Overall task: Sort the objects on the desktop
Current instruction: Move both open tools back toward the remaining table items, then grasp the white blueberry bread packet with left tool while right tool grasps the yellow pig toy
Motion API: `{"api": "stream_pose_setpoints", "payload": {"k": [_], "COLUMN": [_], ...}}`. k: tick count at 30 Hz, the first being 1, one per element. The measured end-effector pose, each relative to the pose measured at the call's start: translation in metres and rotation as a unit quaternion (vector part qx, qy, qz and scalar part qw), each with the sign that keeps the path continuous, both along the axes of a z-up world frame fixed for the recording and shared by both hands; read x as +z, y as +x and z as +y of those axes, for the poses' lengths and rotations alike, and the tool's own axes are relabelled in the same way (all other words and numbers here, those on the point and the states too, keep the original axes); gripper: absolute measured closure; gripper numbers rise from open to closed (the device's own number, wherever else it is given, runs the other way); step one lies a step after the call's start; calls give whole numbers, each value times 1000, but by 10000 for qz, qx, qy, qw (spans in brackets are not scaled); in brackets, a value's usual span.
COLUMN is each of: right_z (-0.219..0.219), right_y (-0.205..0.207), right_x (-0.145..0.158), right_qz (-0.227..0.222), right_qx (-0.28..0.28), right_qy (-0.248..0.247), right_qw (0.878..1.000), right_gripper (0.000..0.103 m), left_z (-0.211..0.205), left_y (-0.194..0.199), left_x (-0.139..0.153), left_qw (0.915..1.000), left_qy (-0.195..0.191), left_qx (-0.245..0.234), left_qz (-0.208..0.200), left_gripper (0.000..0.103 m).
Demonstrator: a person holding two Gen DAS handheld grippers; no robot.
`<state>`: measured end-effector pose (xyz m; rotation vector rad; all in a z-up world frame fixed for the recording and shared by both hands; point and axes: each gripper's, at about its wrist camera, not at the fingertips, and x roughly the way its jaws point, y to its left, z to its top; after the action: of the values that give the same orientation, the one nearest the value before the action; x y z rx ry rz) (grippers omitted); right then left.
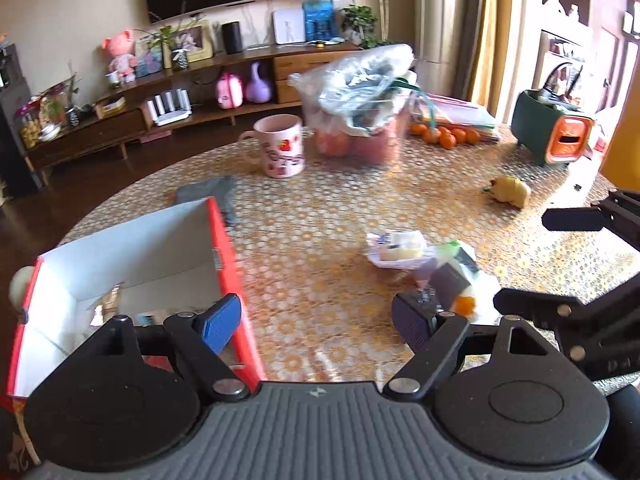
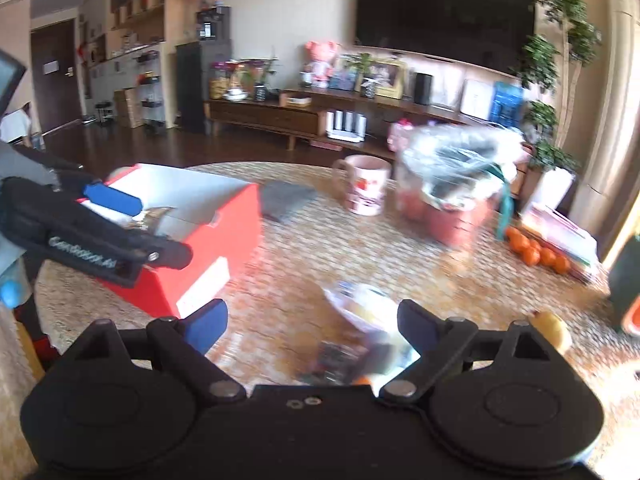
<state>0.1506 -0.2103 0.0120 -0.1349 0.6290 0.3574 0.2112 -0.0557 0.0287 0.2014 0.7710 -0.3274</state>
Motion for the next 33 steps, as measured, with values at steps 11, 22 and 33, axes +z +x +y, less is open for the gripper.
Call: {"api": "stream_pose_setpoints", "payload": {"k": [11,22,33], "right_z": [-70,-132,-189], "right_y": [19,57,99], "right_x": [-19,-42,-66], "right_qz": [125,289,482], "right_qx": [-603,-1000,-1391], "right_qy": [-50,-213,-451], "right_qw": [9981,9943,9881], "right_gripper": [11,11,11], "left_z": [-61,-99,-127], "left_y": [22,78,138], "left_x": [-26,-55,-88], "left_qw": [9994,9989,9956], "left_qy": [-67,194,352], "left_qx": [-326,-369,-496], "left_qz": [131,229,707], "left_gripper": [12,1,1]}}
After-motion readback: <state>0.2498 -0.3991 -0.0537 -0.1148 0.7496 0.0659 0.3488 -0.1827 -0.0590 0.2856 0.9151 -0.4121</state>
